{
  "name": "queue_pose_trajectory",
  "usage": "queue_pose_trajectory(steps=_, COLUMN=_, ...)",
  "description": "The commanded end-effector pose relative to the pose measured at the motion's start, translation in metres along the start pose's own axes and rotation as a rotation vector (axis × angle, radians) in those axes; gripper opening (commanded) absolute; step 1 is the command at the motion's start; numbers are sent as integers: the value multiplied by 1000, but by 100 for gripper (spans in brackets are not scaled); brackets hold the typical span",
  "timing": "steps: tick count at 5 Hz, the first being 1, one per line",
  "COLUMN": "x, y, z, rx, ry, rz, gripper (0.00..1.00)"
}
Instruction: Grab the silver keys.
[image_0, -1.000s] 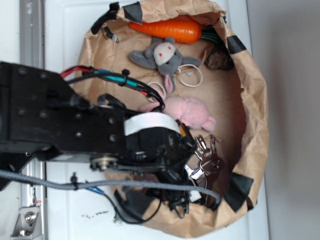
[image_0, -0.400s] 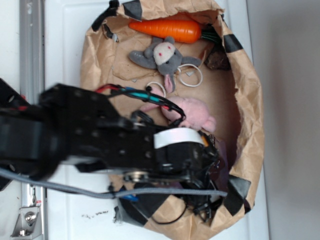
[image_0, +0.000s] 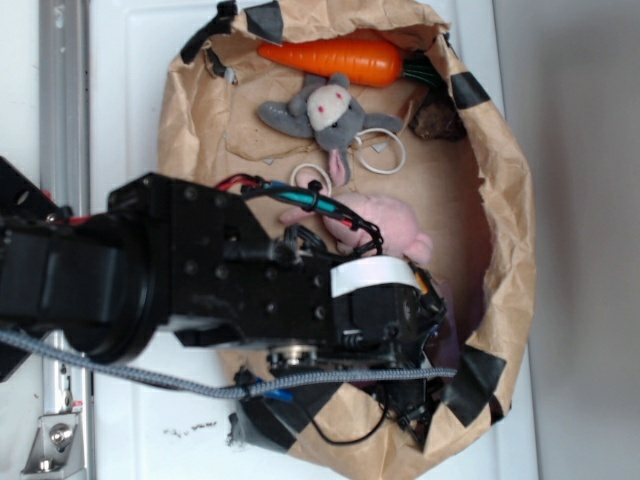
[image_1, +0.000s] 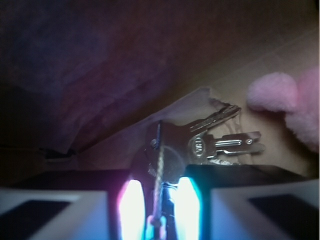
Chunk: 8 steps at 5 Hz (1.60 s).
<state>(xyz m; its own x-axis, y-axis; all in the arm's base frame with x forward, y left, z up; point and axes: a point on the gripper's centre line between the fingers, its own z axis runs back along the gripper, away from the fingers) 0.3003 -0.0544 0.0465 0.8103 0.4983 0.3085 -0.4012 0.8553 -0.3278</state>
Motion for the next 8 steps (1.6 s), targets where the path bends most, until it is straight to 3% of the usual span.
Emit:
queue_pose_trajectory(steps=1, x=40, y=6, z=52, rx=49, ry=14, rz=73, gripper=0)
queue_pose_trajectory(steps=2, x=58, y=24, z=92, rx=-51, ry=24, rz=166, gripper=0)
queue_pose_trajectory(steps=3, x=65, y=35, z=153, rx=81, ry=12, rz=212, gripper=0)
queue_pose_trajectory(steps=4, x=61, y=23, z=207, rx=74, ry=59, rz=111, gripper=0)
queue_pose_trajectory(steps=5, x=43, y=15, z=195, rx=141, ry=7, rz=48, gripper=0)
queue_pose_trajectory(steps=6, x=31, y=11, z=187, rx=186, ry=-4, rz=12, gripper=0)
queue_pose_trajectory(steps=7, x=33, y=9, z=175, rx=274, ry=-26, rz=1, gripper=0)
queue_pose_trajectory(steps=8, x=42, y=10, z=177, rx=309, ry=-44, rz=24, gripper=0)
